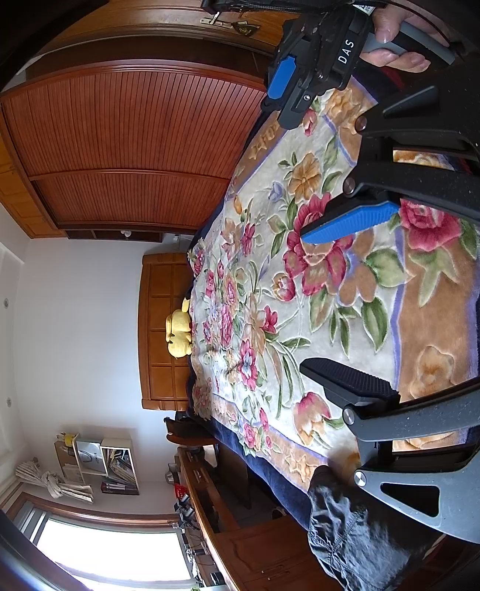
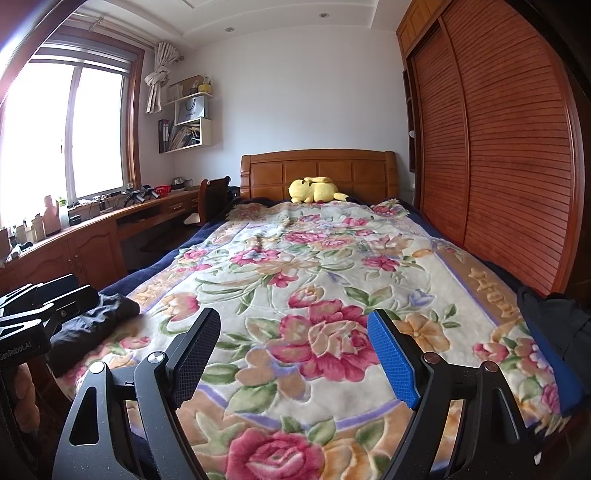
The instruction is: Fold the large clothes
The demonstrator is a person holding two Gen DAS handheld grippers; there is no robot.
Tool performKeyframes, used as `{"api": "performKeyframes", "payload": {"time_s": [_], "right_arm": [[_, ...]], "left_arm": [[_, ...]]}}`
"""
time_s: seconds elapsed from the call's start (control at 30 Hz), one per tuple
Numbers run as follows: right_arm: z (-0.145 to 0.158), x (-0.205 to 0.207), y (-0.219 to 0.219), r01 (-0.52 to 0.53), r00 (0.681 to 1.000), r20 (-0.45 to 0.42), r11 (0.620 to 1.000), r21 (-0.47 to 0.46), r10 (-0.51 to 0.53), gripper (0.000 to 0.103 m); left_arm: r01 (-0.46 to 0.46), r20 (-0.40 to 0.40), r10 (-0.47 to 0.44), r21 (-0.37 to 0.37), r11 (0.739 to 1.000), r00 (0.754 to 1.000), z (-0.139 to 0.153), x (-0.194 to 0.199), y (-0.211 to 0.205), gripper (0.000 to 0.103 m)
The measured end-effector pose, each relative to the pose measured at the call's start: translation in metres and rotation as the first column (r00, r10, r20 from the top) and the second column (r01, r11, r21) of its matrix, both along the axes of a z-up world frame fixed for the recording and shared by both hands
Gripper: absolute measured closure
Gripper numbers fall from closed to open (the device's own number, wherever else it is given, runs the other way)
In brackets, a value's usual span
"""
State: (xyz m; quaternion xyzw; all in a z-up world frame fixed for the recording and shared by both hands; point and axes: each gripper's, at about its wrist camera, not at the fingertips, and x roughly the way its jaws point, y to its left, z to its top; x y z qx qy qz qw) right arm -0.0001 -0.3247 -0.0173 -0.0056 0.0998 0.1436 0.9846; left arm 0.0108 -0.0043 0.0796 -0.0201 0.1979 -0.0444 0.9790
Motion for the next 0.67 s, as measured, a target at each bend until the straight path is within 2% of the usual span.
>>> {"api": "performKeyframes", "payload": {"time_s": [0.67], "right_arm": [[-0.0006, -0.0013, 0.0036, 0.001, 1.0, -0.004, 1.0, 0.009, -0.001, 0.019]], "left_arm": [[-0.002, 0.001, 0.002, 0.002, 1.0, 1.0, 0.0011, -0.002, -0.0003, 0.038]]}}
